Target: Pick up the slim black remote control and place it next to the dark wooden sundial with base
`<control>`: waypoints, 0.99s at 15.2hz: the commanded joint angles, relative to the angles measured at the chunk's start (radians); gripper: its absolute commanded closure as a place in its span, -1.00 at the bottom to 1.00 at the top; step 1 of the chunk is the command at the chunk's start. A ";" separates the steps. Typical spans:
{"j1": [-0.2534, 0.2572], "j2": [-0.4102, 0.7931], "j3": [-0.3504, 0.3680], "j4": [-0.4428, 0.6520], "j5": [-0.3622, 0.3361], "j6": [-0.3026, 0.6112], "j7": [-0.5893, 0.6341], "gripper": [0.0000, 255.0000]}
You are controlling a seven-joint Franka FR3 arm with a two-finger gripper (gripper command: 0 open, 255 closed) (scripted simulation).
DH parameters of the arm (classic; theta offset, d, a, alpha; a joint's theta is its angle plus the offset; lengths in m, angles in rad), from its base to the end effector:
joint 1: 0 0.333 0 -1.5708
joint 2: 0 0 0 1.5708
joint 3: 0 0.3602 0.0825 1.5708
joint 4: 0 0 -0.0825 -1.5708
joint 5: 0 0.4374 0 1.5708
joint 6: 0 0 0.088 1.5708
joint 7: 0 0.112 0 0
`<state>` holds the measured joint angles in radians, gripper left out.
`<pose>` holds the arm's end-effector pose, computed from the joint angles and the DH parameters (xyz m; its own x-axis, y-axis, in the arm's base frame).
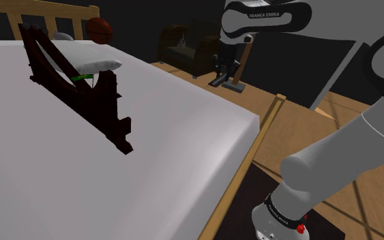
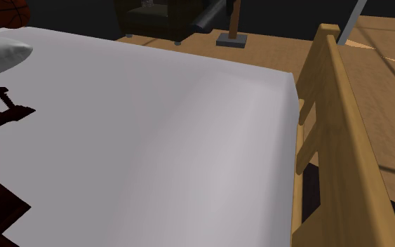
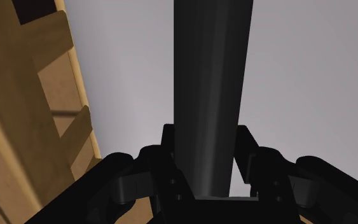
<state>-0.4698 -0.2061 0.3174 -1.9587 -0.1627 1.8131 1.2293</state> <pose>0.5431 -0.0844 0.5941 0.2159 -0.9504 0.2239 -0.9763 -0.2142 0.0321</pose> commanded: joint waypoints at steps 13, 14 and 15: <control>-0.002 0.030 0.004 0.222 -0.004 -0.191 -0.028 1.00; -0.002 0.034 0.005 0.240 -0.005 -0.205 -0.030 1.00; -0.003 0.038 0.005 0.258 -0.006 -0.219 -0.031 1.00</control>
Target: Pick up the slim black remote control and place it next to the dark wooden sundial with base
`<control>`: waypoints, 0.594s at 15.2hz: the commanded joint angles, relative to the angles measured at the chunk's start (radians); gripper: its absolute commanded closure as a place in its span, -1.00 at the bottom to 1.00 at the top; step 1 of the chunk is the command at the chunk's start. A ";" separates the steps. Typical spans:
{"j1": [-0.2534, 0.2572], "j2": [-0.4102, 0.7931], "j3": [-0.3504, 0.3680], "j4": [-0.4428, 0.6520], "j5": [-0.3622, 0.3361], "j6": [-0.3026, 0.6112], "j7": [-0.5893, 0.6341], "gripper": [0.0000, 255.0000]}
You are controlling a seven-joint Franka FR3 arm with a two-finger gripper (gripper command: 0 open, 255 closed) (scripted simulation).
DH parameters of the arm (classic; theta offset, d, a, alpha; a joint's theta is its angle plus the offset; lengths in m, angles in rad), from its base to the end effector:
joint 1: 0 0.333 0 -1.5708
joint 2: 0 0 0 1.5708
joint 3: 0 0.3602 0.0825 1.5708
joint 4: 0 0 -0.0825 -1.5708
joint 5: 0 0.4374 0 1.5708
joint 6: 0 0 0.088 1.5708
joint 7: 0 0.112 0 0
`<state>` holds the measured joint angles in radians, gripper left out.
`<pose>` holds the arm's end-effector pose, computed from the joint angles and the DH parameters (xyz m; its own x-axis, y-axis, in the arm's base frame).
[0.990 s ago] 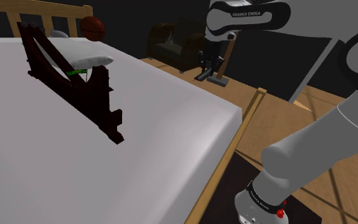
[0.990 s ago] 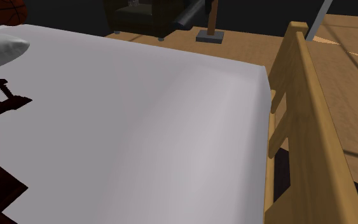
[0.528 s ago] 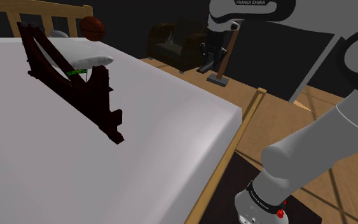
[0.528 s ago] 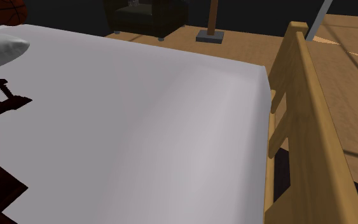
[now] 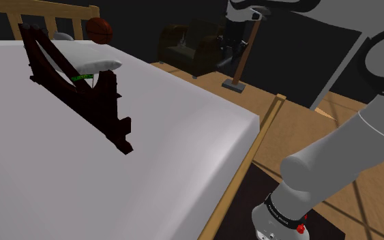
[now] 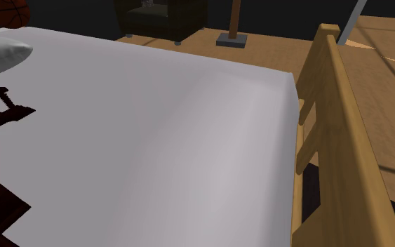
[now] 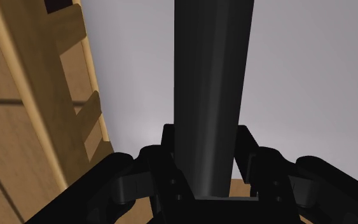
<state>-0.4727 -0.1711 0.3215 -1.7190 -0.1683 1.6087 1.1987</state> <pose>0.5465 -0.0849 0.6853 0.2162 -0.9503 0.2238 -0.9762 -0.2145 0.0324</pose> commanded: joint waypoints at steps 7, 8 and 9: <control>0.011 0.030 0.021 0.126 -0.008 -0.103 0.015 1.00; 0.021 0.030 0.035 0.128 -0.007 -0.109 0.039 1.00; 0.031 0.030 0.050 0.131 -0.007 -0.116 0.063 1.00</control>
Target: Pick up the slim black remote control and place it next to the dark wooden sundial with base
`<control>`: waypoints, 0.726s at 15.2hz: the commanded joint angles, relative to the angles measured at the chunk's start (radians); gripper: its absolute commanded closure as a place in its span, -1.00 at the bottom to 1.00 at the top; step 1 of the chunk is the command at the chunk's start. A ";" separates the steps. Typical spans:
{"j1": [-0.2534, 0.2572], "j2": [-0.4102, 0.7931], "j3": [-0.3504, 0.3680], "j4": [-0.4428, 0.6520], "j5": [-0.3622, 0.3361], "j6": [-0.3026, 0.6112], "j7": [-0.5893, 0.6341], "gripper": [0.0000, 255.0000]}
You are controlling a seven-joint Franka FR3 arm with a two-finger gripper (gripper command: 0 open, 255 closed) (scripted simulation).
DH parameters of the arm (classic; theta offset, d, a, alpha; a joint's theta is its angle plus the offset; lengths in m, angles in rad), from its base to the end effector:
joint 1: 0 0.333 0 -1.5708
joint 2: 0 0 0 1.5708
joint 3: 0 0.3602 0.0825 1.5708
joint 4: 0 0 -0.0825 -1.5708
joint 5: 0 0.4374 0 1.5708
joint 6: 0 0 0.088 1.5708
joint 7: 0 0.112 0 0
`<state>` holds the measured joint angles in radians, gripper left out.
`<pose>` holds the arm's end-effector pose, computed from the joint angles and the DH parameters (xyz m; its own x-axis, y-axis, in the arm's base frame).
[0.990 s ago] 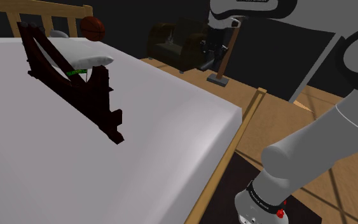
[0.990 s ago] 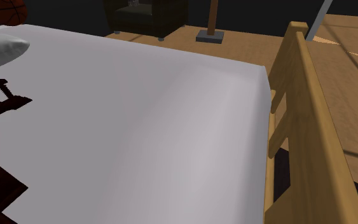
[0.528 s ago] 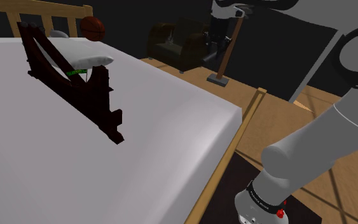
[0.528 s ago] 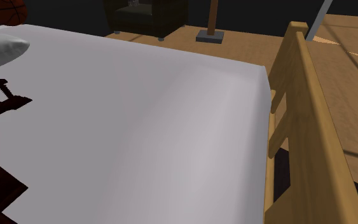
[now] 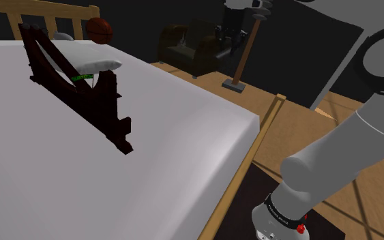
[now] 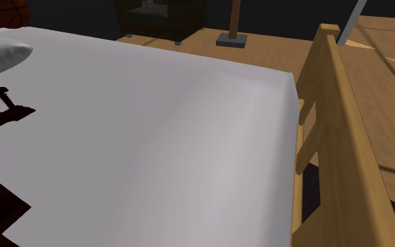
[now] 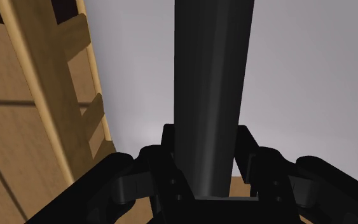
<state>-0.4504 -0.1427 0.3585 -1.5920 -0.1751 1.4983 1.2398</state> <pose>0.5487 -0.0534 0.7260 0.2168 -0.9503 0.2235 -0.9761 -0.2150 0.0327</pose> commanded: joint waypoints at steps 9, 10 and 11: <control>0.109 0.065 0.158 0.088 -0.016 -0.081 0.256 1.00; 0.121 0.079 0.175 0.104 -0.021 -0.091 0.285 1.00; 0.134 0.095 0.192 0.122 -0.028 -0.102 0.313 1.00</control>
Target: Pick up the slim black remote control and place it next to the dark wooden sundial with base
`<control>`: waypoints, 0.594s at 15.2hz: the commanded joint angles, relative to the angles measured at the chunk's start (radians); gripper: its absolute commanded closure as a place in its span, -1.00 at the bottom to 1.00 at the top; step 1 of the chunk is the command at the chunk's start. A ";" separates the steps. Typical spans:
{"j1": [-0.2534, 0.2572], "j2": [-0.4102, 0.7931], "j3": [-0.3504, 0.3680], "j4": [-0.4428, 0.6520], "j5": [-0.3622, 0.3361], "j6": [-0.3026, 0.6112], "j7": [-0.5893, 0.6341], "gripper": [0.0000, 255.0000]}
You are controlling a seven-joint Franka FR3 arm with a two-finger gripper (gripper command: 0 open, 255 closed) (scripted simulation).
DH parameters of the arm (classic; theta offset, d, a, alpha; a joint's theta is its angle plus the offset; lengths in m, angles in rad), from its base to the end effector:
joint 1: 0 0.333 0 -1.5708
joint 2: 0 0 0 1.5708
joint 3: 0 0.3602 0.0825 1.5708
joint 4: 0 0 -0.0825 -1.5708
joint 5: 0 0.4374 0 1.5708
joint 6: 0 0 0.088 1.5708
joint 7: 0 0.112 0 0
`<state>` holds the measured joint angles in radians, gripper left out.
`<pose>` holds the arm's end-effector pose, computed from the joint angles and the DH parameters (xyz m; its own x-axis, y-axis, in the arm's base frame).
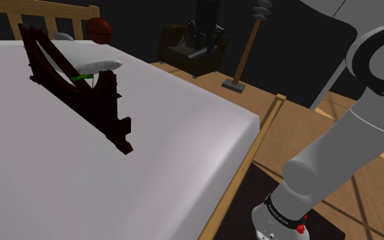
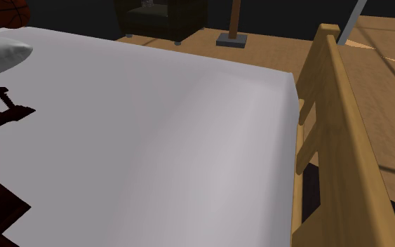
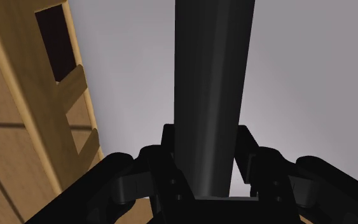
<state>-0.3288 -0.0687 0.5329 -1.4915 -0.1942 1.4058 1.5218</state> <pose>0.5580 0.1043 0.7282 0.2184 -0.9498 0.2239 -0.9757 -0.2165 0.0333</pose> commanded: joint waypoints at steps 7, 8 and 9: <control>0.140 0.183 0.135 0.199 -0.097 -0.104 0.243 1.00; 0.151 0.194 0.140 0.211 -0.104 -0.110 0.254 1.00; 0.146 0.184 0.137 0.185 -0.096 -0.092 0.253 1.00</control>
<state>-0.1869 0.1138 0.6669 -1.3017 -0.2896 1.3099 1.7654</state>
